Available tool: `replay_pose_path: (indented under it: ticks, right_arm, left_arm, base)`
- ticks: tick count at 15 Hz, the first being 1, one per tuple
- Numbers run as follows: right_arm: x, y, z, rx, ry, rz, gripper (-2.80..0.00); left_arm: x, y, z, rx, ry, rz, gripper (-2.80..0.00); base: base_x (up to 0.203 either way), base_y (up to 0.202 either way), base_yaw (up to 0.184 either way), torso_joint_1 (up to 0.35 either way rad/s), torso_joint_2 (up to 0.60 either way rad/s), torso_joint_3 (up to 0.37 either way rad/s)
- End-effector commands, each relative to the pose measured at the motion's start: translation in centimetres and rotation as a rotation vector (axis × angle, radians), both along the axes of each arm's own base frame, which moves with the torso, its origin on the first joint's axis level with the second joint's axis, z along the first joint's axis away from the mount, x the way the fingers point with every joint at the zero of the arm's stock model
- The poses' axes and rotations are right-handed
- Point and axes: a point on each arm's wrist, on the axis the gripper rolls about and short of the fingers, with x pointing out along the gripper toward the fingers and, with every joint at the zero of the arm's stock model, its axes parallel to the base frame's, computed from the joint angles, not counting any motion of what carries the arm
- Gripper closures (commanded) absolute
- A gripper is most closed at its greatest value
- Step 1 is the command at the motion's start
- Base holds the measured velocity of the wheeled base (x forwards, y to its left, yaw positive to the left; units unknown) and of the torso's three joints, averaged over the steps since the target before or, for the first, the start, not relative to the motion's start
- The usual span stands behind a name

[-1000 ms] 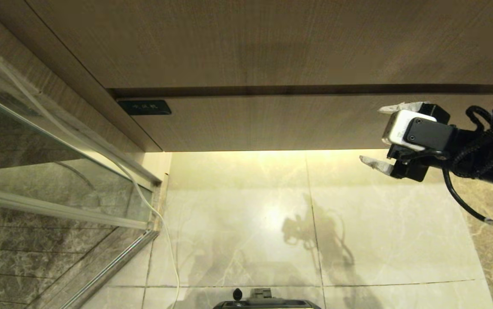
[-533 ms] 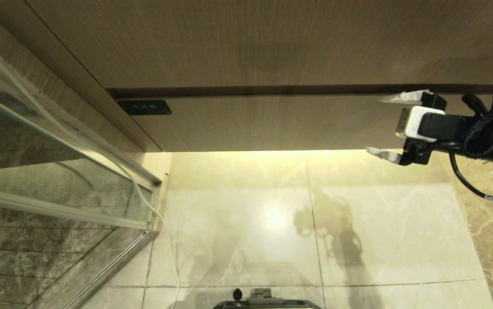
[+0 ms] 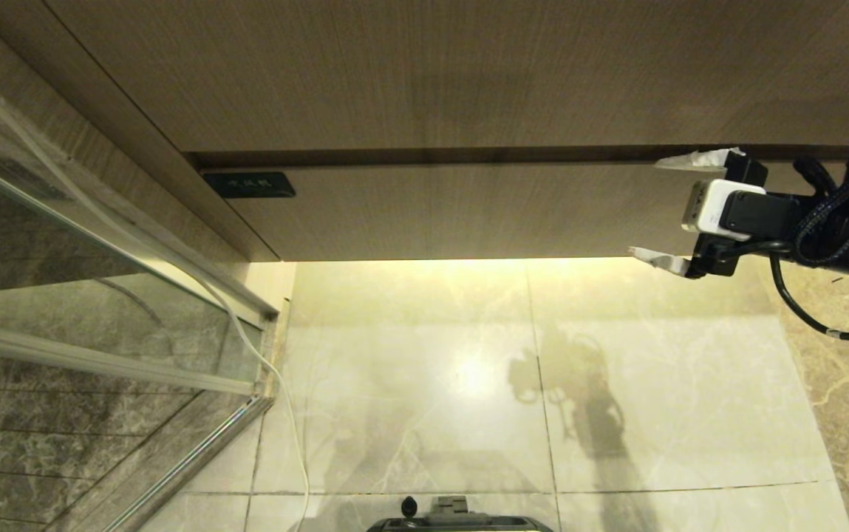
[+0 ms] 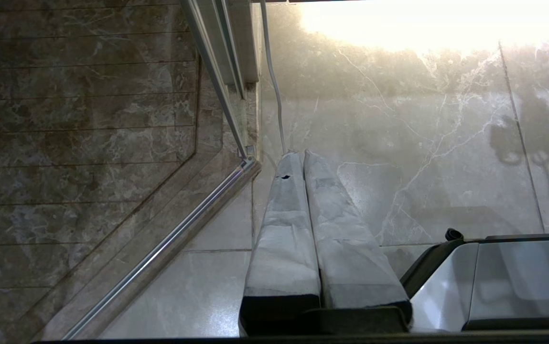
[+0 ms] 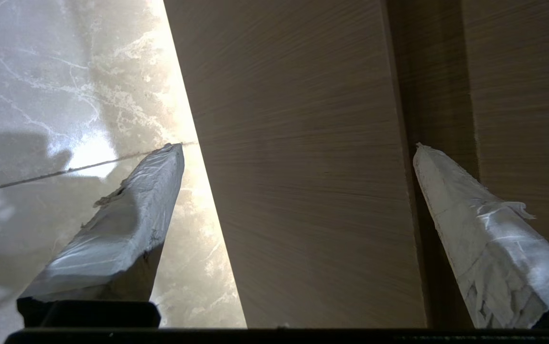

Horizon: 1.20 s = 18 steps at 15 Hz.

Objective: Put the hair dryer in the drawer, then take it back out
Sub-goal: Pull open the drawer

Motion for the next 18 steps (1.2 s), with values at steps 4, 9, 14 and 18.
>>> replay_pose_path:
  ticks: [4,9,14,18]
  right_arm:
    - [2.2,0.2,0.1,-0.003,-0.016,0.003,-2.80]
    - [3.6,0.4,-0.4,-0.004,-0.010,-0.001,-2.80]
    - [4.7,0.6,-1.6,-0.013,0.062,-0.007,-2.80]
    - [5.3,0.4,-2.2,-0.015,0.116,-0.022,-2.80]
  left_arm:
    - [0.0,0.0,0.0,0.000,0.001,-0.001,0.00]
    - [0.0,0.0,0.0,0.000,0.000,0.001,0.00]
    - [0.0,0.0,0.0,0.000,0.001,0.001,0.00]
    - [0.0,0.0,0.0,0.000,0.000,-0.001,0.00]
  base:
    - [0.000,0.000,0.000,0.000,0.00,0.000]
    - [0.000,0.000,0.000,0.000,0.00,0.000]
    - [0.000,0.000,0.000,0.000,0.00,0.000]
    - [0.000,0.000,0.000,0.000,0.00,0.000]
